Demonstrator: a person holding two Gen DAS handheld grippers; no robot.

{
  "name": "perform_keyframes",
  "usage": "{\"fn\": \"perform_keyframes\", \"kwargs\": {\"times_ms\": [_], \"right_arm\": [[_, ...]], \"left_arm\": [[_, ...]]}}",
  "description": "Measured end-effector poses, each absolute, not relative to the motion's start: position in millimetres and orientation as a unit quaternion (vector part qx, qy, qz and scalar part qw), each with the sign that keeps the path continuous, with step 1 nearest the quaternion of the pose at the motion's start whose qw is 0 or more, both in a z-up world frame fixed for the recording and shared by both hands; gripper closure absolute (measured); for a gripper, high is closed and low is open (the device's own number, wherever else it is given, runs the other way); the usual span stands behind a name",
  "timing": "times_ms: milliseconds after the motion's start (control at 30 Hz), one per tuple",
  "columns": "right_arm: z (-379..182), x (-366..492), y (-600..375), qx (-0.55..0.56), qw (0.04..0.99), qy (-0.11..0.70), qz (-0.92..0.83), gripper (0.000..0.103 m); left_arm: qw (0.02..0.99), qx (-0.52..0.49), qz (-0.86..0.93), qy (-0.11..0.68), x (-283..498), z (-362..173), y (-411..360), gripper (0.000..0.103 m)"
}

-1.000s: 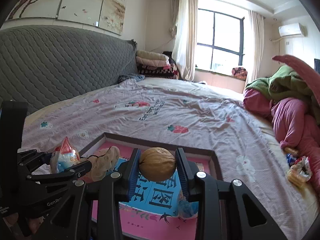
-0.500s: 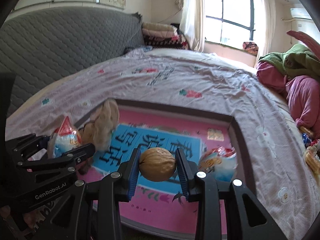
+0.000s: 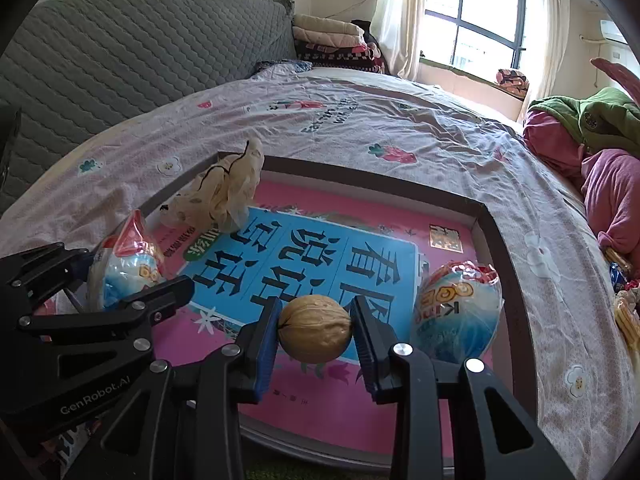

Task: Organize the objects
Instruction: 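Lower the red-white capsule and the walnut over the tray with both grippers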

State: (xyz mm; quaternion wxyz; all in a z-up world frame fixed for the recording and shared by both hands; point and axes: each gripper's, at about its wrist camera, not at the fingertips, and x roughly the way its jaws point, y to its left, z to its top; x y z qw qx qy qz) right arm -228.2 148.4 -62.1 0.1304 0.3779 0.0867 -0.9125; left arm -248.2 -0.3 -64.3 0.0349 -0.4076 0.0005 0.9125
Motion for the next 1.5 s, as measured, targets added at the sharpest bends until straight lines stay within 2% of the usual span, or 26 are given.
{"fn": "perform_keyframes", "kwargs": {"times_ms": [300, 1000, 1200, 1333, 1500], "right_arm": [[-66.6, -231.9, 151.6, 0.396, 0.124, 0.081, -0.906, 0.067], [-57.0, -224.2, 154.3, 0.380, 0.131, 0.069, -0.913, 0.066], [-47.0, -218.7, 157.4, 0.358, 0.134, 0.060, -0.922, 0.062], [-44.6, -217.1, 158.7, 0.353, 0.137, 0.057, -0.924, 0.061], [-42.0, -215.5, 160.4, 0.347, 0.134, 0.053, -0.927, 0.061]], "left_arm": [[0.027, -0.408, 0.913, 0.017, -248.5, -66.9, 2.4, 0.045], [0.029, -0.420, 0.907, -0.015, -249.2, -65.2, -9.8, 0.045], [0.031, -0.414, 0.910, -0.023, -248.7, -61.5, -11.6, 0.045], [0.031, -0.411, 0.911, -0.024, -248.8, -59.8, -12.2, 0.040], [0.032, -0.409, 0.912, -0.023, -248.3, -59.1, -12.3, 0.038]]}}
